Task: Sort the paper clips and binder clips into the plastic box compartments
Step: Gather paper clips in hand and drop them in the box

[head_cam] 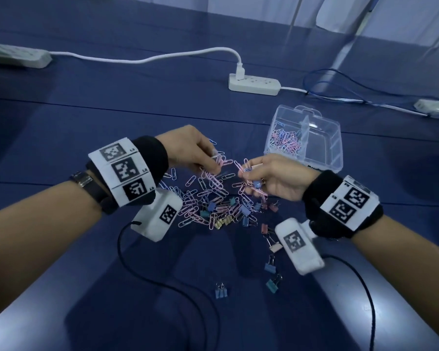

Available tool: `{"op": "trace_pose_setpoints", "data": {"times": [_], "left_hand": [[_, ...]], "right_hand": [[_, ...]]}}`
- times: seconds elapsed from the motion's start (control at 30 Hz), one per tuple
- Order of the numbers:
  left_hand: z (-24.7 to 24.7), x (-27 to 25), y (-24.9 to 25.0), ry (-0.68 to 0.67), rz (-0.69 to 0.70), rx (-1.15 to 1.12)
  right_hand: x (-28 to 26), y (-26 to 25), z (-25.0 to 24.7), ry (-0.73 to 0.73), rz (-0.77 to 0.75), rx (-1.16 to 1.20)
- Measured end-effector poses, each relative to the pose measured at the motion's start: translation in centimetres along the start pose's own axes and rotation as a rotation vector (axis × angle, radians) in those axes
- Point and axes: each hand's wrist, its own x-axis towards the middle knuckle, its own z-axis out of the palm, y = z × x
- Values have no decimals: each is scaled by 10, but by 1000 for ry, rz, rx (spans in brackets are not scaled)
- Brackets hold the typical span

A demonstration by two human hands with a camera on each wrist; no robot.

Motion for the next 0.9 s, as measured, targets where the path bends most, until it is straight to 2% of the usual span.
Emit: {"op": "trace_pose_setpoints", "data": {"times": [0.17, 0.3, 0.4, 0.6, 0.73, 0.9], "left_hand": [[-3, -4, 15, 19, 66, -154], [5, -7, 29, 7, 142, -146], [15, -8, 38, 1, 205, -40], [39, -13, 44, 36, 335, 295], [42, -15, 43, 6, 365, 379], [37, -23, 42, -55, 350, 379]], "right_hand": [[-6, -1, -2, -44, 68, 221], [-8, 1, 6, -19, 170, 326], [-12, 4, 16, 31, 195, 432], [-16, 12, 29, 34, 187, 657], [-17, 16, 35, 48, 172, 766], [-20, 19, 39, 78, 136, 843]]}}
